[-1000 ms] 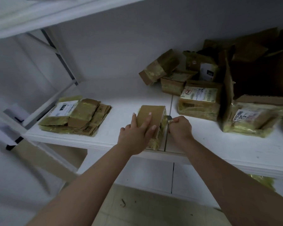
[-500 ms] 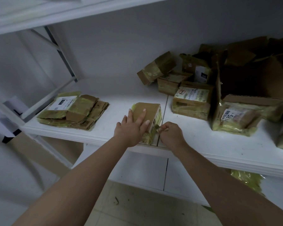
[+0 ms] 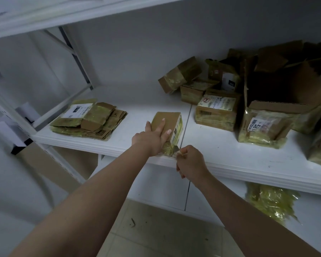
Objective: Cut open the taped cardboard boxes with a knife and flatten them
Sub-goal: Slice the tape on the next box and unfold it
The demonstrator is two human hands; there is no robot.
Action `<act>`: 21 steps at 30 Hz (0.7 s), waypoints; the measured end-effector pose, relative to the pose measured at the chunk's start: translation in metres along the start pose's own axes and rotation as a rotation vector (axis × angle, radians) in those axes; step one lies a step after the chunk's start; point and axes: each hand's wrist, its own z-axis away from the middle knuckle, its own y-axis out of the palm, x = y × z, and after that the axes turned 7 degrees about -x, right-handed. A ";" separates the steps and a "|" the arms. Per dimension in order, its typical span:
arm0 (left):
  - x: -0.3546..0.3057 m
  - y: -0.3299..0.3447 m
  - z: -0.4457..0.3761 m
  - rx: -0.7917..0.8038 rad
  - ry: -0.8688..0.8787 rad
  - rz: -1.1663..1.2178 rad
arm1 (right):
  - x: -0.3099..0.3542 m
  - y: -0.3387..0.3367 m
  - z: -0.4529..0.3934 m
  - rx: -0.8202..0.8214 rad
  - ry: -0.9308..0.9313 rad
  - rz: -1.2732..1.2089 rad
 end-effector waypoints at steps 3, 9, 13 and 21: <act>-0.003 -0.001 0.006 -0.011 -0.044 -0.027 | -0.003 -0.001 0.006 0.029 -0.027 -0.013; -0.006 -0.004 0.006 0.011 -0.065 -0.023 | -0.020 0.013 0.023 -0.116 -0.236 0.119; -0.006 -0.003 0.005 0.017 -0.065 -0.019 | -0.023 0.010 0.022 -0.194 -0.375 0.256; -0.009 0.001 0.005 -0.028 -0.057 -0.019 | -0.021 0.010 0.018 -0.240 -0.373 0.351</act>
